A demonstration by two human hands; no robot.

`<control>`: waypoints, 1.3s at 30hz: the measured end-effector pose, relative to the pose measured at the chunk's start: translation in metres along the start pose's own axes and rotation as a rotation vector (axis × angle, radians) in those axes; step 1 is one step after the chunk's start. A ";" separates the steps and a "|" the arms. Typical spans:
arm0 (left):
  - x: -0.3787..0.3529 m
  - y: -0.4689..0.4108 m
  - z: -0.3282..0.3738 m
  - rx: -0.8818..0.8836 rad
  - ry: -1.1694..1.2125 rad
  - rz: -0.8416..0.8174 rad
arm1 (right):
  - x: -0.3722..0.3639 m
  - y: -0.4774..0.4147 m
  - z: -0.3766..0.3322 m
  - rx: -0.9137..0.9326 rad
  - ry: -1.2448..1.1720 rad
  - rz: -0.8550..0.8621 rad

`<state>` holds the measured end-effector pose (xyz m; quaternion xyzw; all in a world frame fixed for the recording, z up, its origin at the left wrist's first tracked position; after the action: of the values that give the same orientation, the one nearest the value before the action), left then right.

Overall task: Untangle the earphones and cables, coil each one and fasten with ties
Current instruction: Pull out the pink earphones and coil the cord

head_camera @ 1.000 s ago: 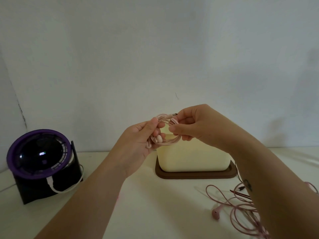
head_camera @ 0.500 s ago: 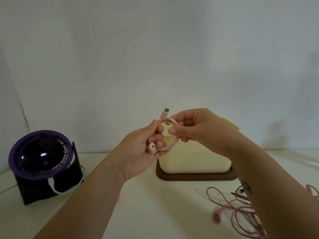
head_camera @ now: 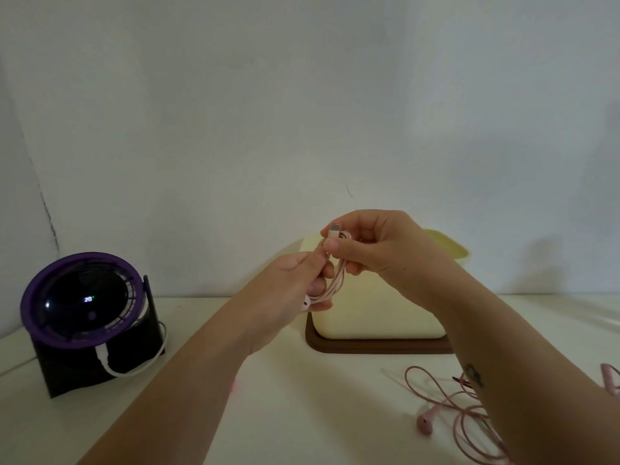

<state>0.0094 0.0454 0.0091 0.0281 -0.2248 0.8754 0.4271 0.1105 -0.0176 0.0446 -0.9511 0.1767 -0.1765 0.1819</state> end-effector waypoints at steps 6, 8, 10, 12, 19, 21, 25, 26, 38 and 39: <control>0.013 -0.005 0.004 -0.181 -0.274 0.099 | -0.001 -0.001 0.002 -0.020 -0.089 -0.004; 0.014 -0.003 0.010 -0.261 -0.414 0.105 | -0.002 -0.001 0.003 -0.028 -0.146 0.004; 0.012 -0.001 0.012 -0.297 -0.484 0.053 | -0.004 -0.002 0.005 -0.045 -0.210 0.000; 0.011 -0.001 0.010 -0.257 -0.613 -0.007 | -0.005 -0.003 0.007 -0.063 -0.251 -0.021; 0.009 0.000 0.020 -0.293 -1.297 0.181 | -0.015 -0.003 0.011 -0.082 -0.324 -0.019; 0.009 0.000 0.019 -0.299 -1.362 0.191 | -0.019 -0.003 0.014 -0.107 -0.405 -0.029; 0.015 0.000 0.007 -0.254 -1.356 0.184 | -0.023 -0.004 0.019 -0.136 -0.429 -0.050; 0.016 0.001 0.005 -0.260 -1.362 0.185 | -0.022 -0.005 0.019 -0.134 -0.409 -0.053; 0.058 0.066 -0.030 -0.070 -0.716 -0.067 | -0.085 0.005 0.023 -0.179 -0.243 -0.274; 0.064 0.074 -0.037 -0.050 -0.616 -0.065 | -0.095 0.006 0.025 -0.193 -0.240 -0.298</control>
<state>-0.0825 0.0685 -0.0359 0.2885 -0.3642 0.8058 0.3672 0.0361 0.0219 -0.0057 -0.9939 0.0274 -0.0690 0.0815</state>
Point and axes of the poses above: each hand's wrist, its own y-axis away from the middle knuckle, its own x-axis out of the back of the hand, z = x × y, the point moved 6 cm from there along -y, towards the middle knuckle, and after that the axes turned 7 degrees about -x, right-handed, at the moved point
